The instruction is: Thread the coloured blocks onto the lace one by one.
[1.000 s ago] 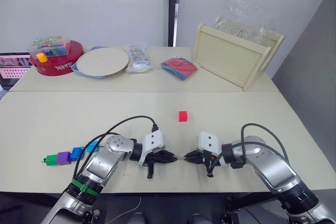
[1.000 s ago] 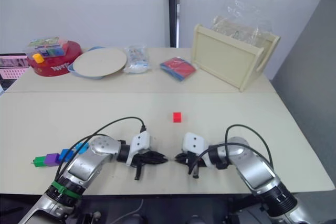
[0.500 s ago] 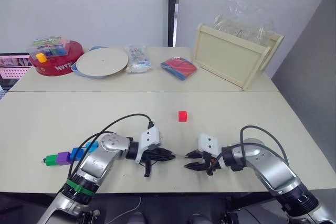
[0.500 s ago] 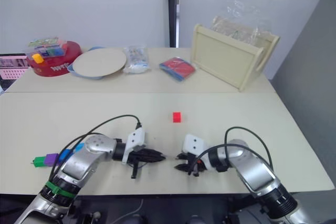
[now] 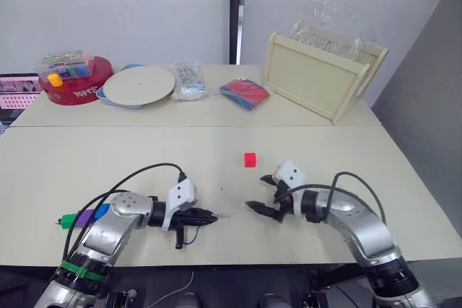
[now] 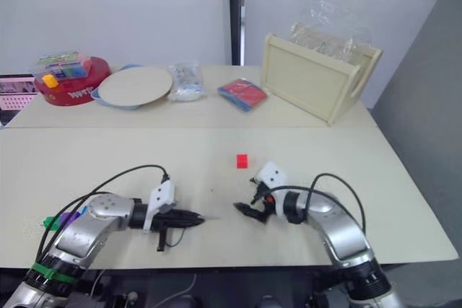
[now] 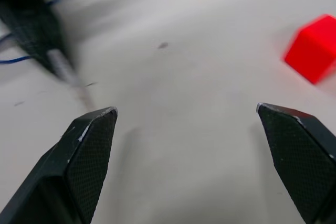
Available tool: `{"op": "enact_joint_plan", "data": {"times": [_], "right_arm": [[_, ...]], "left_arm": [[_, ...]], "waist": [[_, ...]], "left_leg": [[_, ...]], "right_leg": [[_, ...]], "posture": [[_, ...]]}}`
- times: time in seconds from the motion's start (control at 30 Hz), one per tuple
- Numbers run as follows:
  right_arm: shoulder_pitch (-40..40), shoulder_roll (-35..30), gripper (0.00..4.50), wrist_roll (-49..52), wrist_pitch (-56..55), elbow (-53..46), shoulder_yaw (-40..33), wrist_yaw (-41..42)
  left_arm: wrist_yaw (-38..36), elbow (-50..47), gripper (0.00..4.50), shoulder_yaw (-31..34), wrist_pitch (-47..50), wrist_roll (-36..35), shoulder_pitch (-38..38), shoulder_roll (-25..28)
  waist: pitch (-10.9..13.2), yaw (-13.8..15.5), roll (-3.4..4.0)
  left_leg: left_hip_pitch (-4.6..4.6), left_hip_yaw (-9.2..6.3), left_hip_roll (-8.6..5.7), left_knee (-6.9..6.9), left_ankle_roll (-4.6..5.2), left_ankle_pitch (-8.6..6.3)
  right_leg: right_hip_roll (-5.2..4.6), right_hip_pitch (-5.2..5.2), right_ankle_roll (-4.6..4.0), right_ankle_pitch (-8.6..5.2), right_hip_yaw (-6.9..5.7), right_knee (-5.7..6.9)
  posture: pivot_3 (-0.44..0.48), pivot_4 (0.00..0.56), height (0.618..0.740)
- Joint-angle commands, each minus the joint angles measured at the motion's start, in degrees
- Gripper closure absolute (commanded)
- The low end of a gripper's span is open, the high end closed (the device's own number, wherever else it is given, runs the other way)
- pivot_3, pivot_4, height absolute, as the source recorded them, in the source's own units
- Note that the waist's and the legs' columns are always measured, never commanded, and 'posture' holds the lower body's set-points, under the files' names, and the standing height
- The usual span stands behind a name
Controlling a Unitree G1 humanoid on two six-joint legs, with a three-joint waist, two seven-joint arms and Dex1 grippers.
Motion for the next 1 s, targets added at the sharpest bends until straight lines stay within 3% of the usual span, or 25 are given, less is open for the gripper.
{"op": "enact_joint_plan", "data": {"times": [0.03, 0.13, 0.27, 0.47, 0.73, 0.9, 1.0], "right_arm": [[1.3, 3.8, 0.01, -0.9, 0.5, -1.8, -1.4, -6.9], [3.4, 11.7, 0.01, -4.6, -0.3, -2.0, -0.7, -18.2], [3.6, 18.2, 0.01, -7.7, -1.5, -1.0, 0.5, -25.5], [-0.9, 27.0, 0.01, -12.5, -6.7, 9.7, -0.5, -37.6], [-10.1, 32.6, 0.01, -12.7, -15.9, 26.1, -4.6, -44.6], [-11.1, 33.1, 0.01, -10.9, -18.7, 28.6, -5.2, -44.4], [-8.8, 32.8, 0.81, -10.5, -19.6, 26.3, -4.0, -43.5]], "left_arm": [[-0.3, -1.5, 4.5, 2.1, -0.8, -0.8, 1.1, 1.4], [0.2, -1.7, 4.5, 3.1, -0.3, -1.3, 1.8, 2.0], [0.2, -1.8, 4.5, 3.3, -0.1, -1.5, 1.8, 2.3], [0.1, -1.6, 4.5, 3.3, -0.1, -1.5, 1.4, 2.7], [0.1, -1.5, 4.5, 3.3, -0.1, -1.3, 1.4, 3.0], [0.1, -1.6, 4.5, 3.2, -0.1, -1.3, 1.5, 3.0], [0.1, -1.5, 4.5, 3.1, -0.1, -1.3, 1.5, 3.0]], "waist": [[0.0, 0.0, 0.01], [0.0, 0.0, 0.01], [0.0, -0.1, 0.02], [0.0, -0.1, 0.02], [0.0, -0.3, 0.02], [0.0, -0.2, 0.01], [0.0, -0.3, 0.01]], "left_leg": [[-0.01, 0.01, -0.01, 0.0, 0.0, 0.0], [0.01, 0.01, -0.01, 0.0, 0.0, 0.0], [0.0, 0.03, 0.0, -0.03, -0.01, 0.0], [0.08, 0.04, -0.01, -0.11, -0.03, 0.02], [0.17, 0.05, 0.0, -0.27, -0.08, 0.05], [0.23, 0.05, -0.02, -0.29, -0.09, 0.05], [0.23, 0.05, -0.01, -0.3, -0.09, 0.05]], "right_leg": [[-0.02, -0.01, 0.0, 0.0, 0.01, 0.01], [-0.01, 0.0, 0.0, 0.0, 0.01, 0.03], [-0.01, -0.11, 0.0, 0.0, 0.06, 0.15], [-0.01, -0.13, 0.0, 0.0, 0.06, 0.21], [-0.02, -0.15, -0.01, 0.0, 0.07, 0.26], [-0.05, -0.11, -0.01, 0.01, 0.06, 0.31], [-0.04, -0.13, -0.01, 0.01, 0.06, 0.32]], "posture": [[0.0, 0.15, 0.74], [0.0, 0.15, 0.74], [0.0, 0.15, 0.74], [0.0, 0.15, 0.74], [0.0, 0.15, 0.74], [0.0, 0.15, 0.74], [0.0, 0.15, 0.74]]}}
